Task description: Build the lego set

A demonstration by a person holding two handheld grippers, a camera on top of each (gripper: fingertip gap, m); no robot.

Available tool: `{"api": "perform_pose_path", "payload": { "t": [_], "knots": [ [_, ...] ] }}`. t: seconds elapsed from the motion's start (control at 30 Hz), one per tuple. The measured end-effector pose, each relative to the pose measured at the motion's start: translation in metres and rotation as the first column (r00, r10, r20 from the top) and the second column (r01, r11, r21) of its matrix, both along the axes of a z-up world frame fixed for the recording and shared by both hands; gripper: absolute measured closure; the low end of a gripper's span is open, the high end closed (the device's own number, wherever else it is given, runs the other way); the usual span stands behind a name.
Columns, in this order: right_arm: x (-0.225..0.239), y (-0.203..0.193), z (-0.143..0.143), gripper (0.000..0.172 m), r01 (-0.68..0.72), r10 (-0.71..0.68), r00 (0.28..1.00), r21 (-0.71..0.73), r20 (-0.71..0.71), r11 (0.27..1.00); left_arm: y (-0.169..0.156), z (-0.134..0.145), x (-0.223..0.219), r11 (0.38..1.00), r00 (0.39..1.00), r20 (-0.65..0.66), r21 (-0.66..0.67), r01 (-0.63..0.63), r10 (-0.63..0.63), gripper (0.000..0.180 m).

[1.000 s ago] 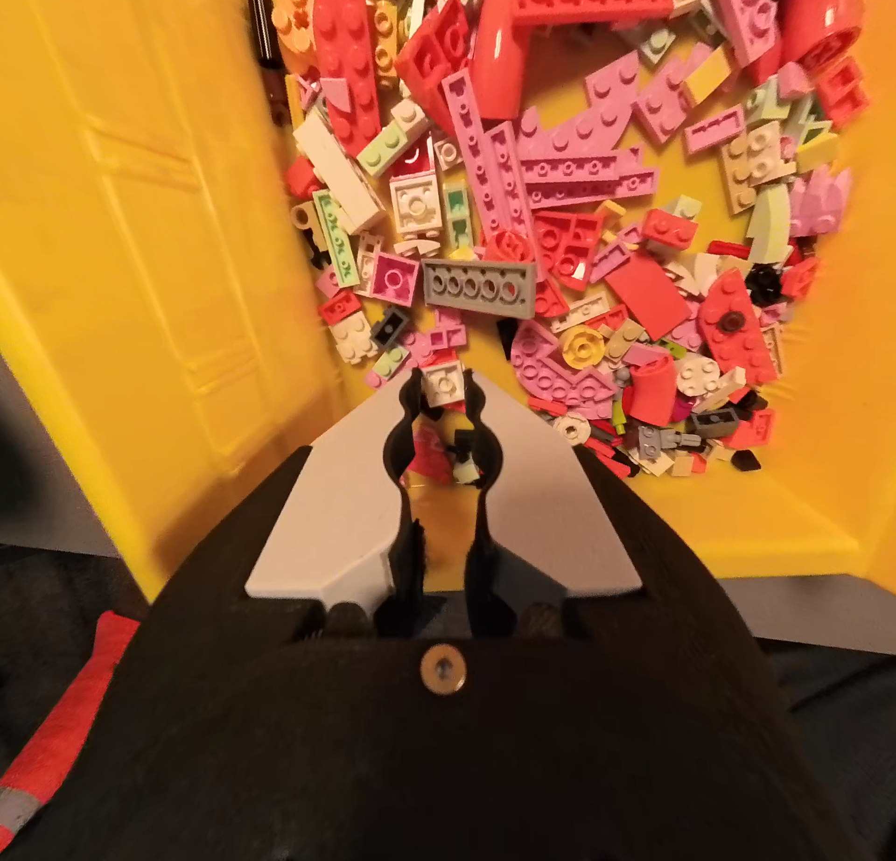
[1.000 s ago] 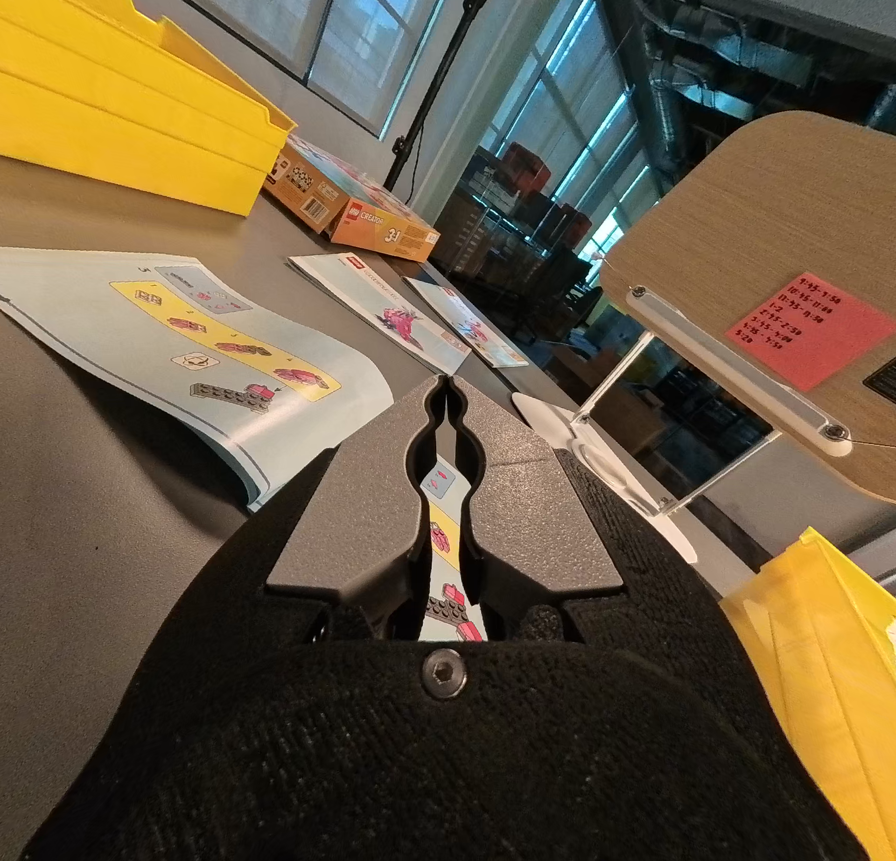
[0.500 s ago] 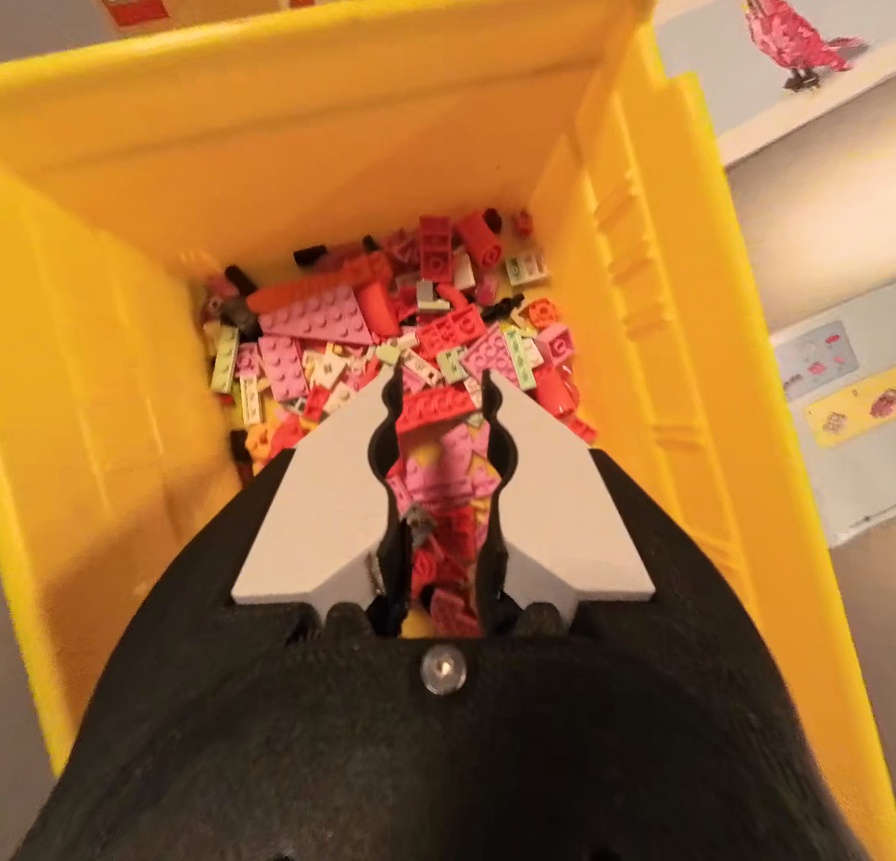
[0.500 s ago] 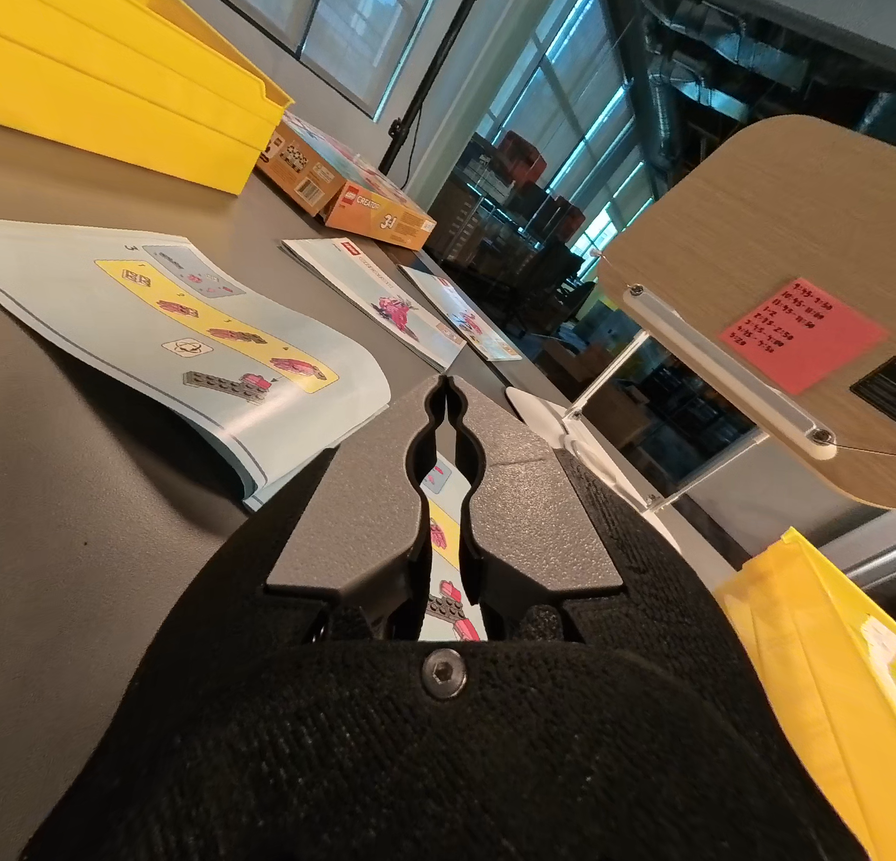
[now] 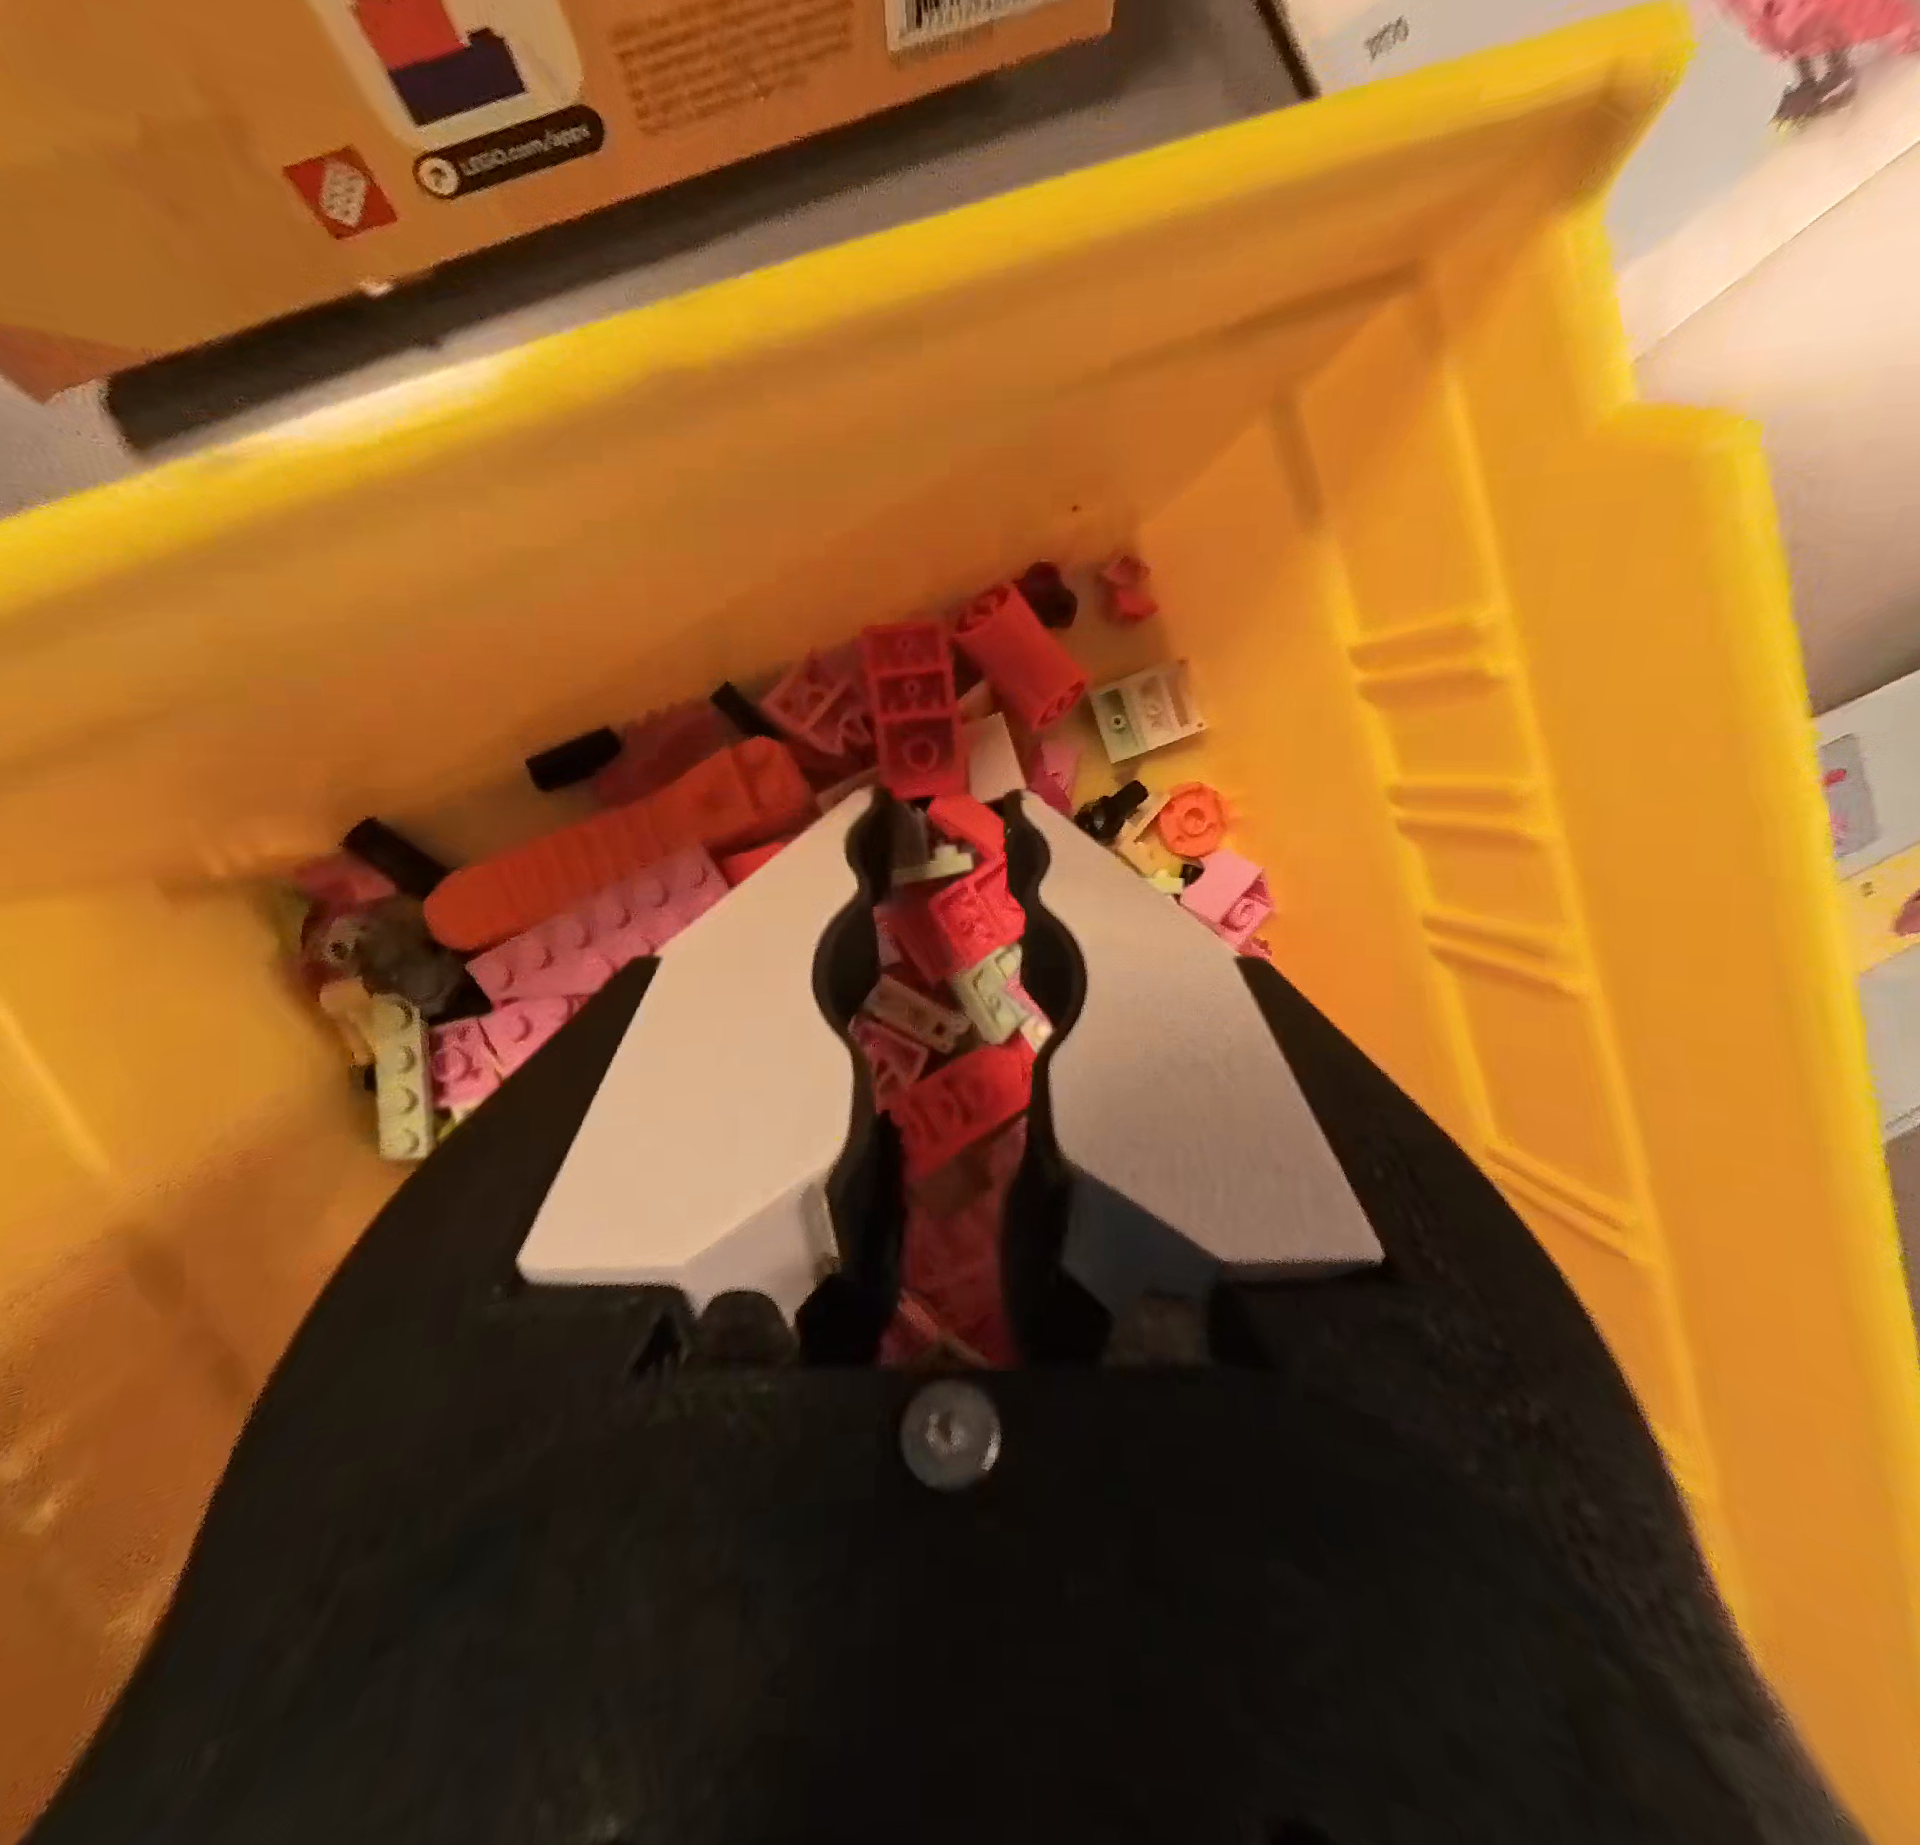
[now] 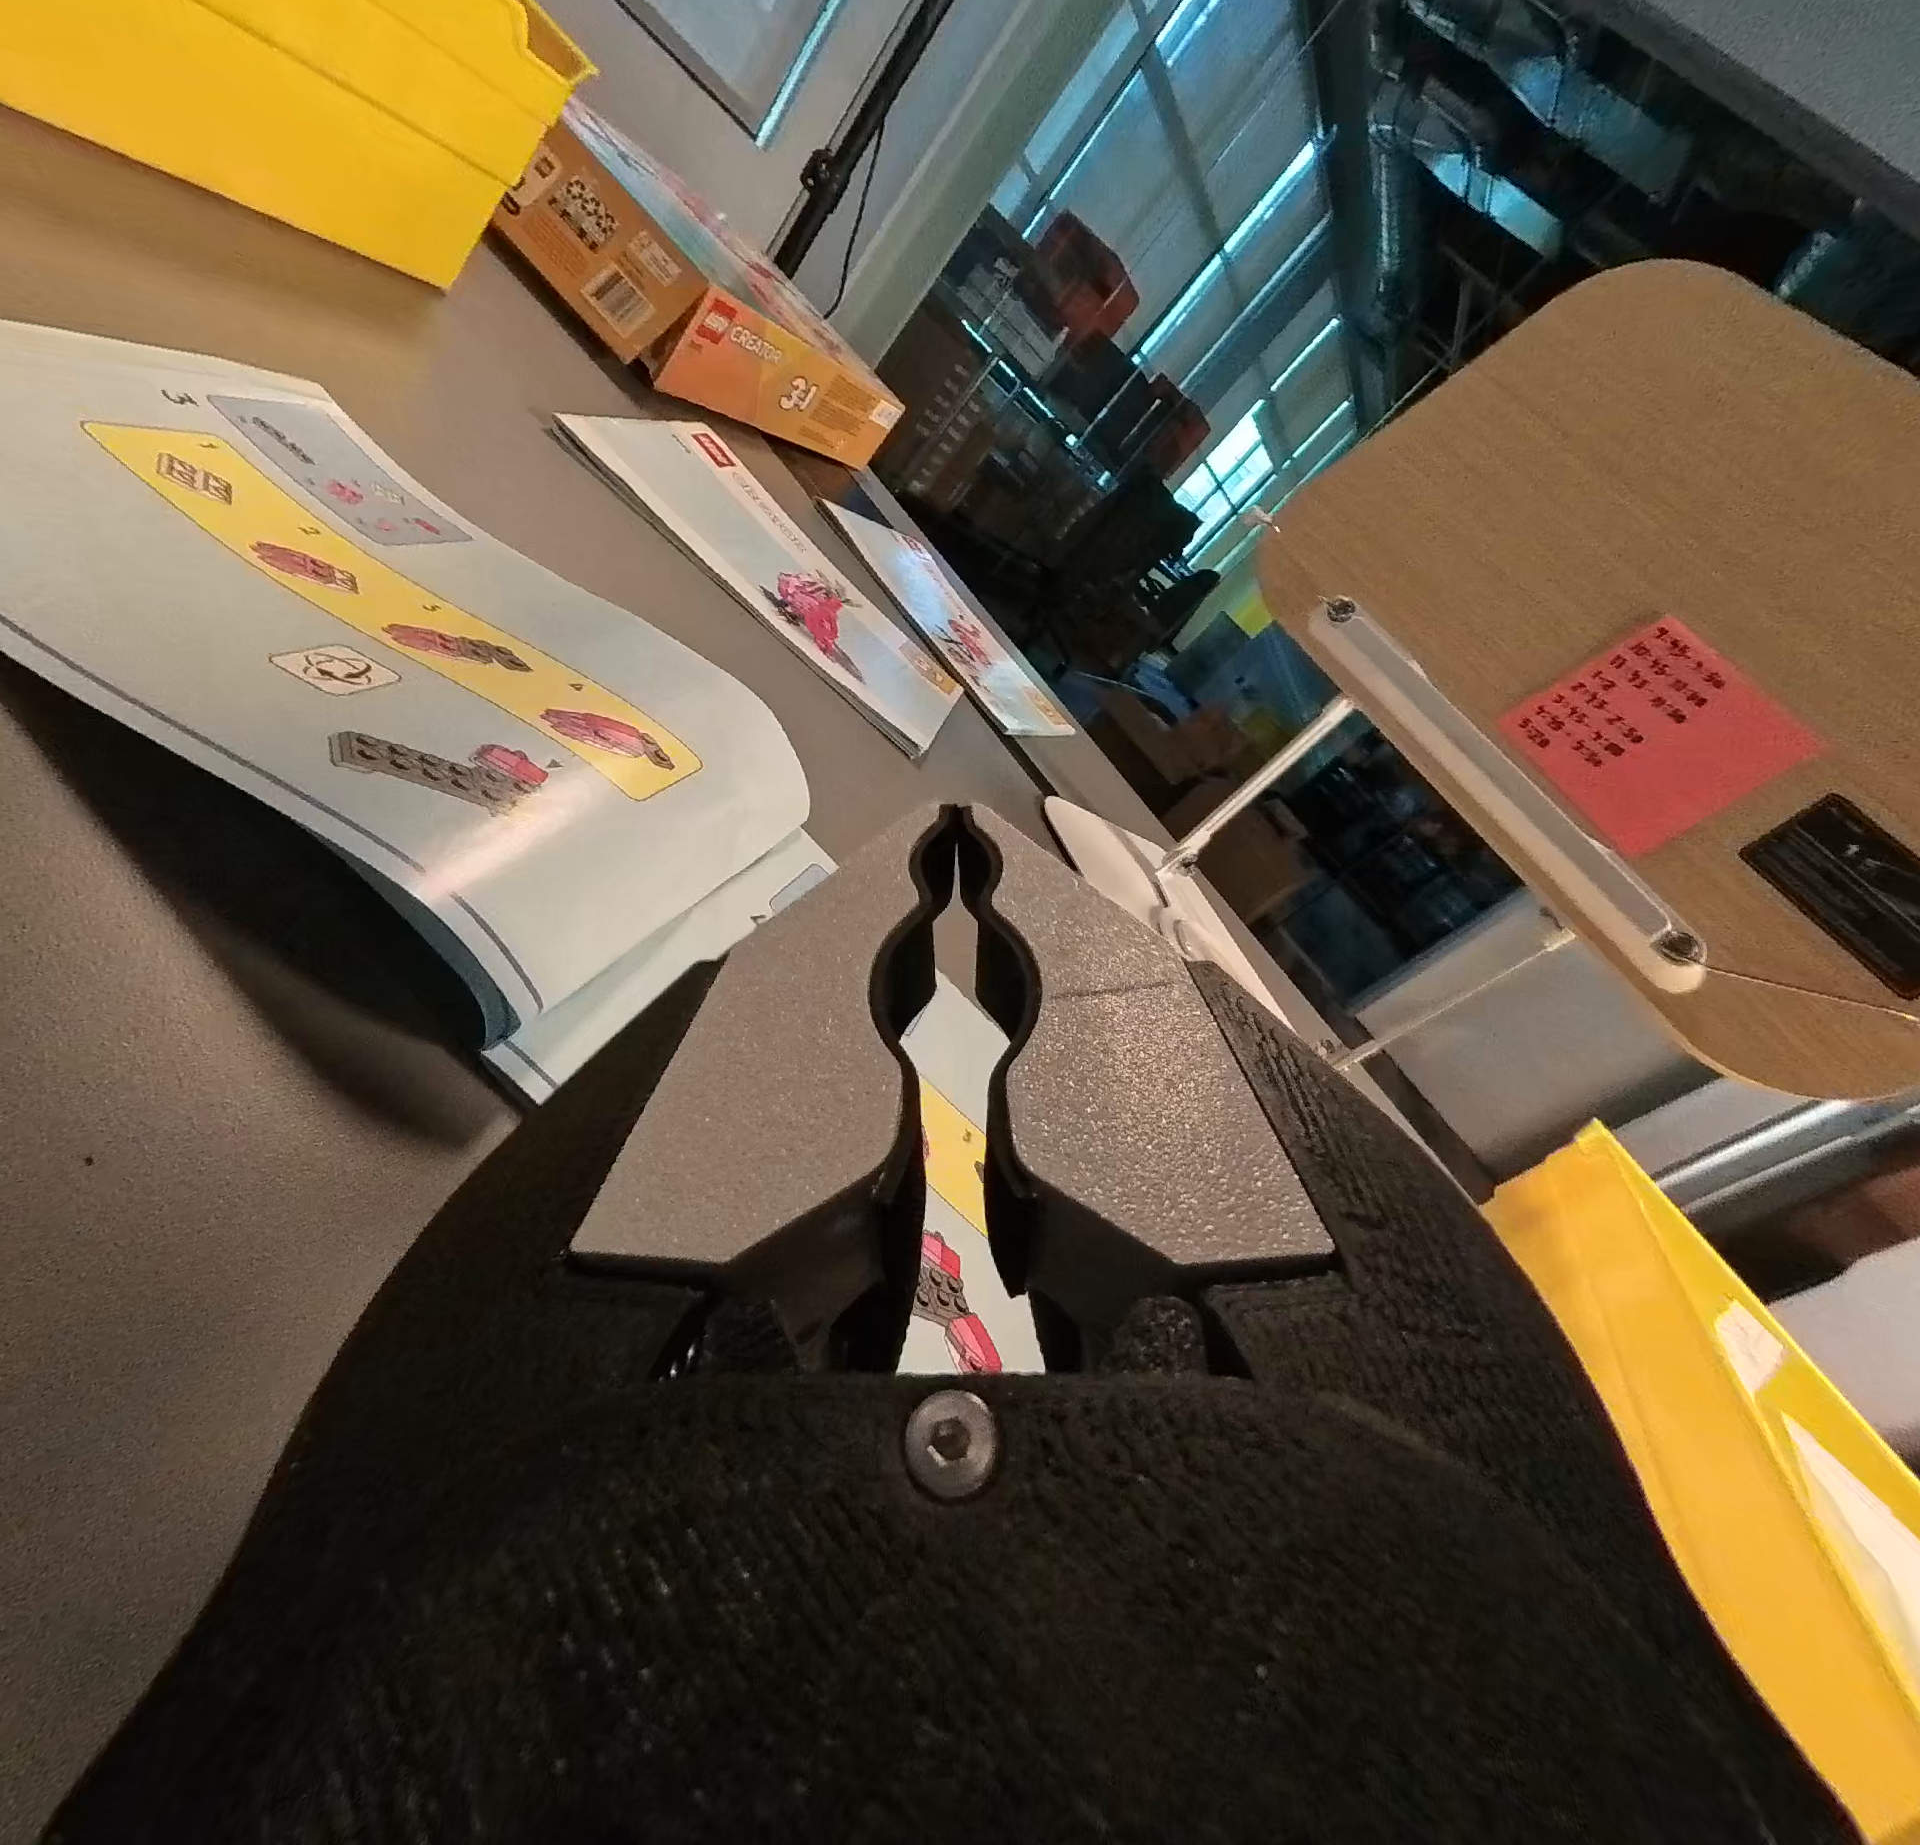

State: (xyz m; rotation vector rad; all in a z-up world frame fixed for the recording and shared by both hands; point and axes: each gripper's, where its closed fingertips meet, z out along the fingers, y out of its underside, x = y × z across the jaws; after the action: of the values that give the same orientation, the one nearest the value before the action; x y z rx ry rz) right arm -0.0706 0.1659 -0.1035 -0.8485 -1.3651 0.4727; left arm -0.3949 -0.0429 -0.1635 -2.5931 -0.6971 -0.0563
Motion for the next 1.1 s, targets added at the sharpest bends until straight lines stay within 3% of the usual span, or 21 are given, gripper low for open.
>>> {"api": "perform_pose_path", "payload": {
  "t": [0.2,0.4,0.53,0.67,0.8,0.93,1.03,1.1],
  "knots": [
    [-0.001,0.001,-0.004,0.172,0.017,-0.017,1.000,0.023,0.022,1.000,-0.003,-0.010,-0.001,0.992,0.998,-0.021,-0.111,0.054,-0.057,0.166],
    [-0.003,0.001,-0.007,0.172,0.023,-0.024,0.999,0.038,0.039,0.999,-0.040,-0.011,0.001,0.962,0.999,0.005,-0.271,0.038,-0.038,0.175],
    [-0.003,0.001,-0.007,0.172,0.024,-0.026,0.999,0.039,0.041,0.999,-0.037,0.005,0.006,0.991,0.999,0.034,-0.126,0.033,-0.029,0.166],
    [-0.003,0.002,-0.008,0.172,0.027,-0.029,0.999,0.037,0.043,0.999,-0.012,0.023,0.037,0.989,0.982,0.136,0.089,0.119,-0.131,0.165],
    [-0.003,0.003,-0.008,0.172,0.034,-0.036,0.998,0.039,0.047,0.999,-0.016,0.009,0.047,0.989,0.982,0.115,-0.014,0.149,-0.147,0.162],
    [-0.003,0.004,-0.009,0.172,0.041,-0.043,0.998,0.039,0.048,0.998,-0.013,0.000,0.063,0.984,0.975,0.147,-0.035,0.174,-0.167,0.151],
    [-0.003,0.004,-0.009,0.172,0.042,-0.044,0.998,0.040,0.051,0.998,-0.016,-0.003,0.065,0.981,0.977,0.115,-0.061,0.187,-0.179,0.154],
    [-0.004,0.003,-0.010,0.172,0.041,-0.043,0.997,0.045,0.056,0.998,-0.023,-0.005,0.061,0.977,0.982,0.072,-0.108,0.183,-0.176,0.166]
  ]
}}
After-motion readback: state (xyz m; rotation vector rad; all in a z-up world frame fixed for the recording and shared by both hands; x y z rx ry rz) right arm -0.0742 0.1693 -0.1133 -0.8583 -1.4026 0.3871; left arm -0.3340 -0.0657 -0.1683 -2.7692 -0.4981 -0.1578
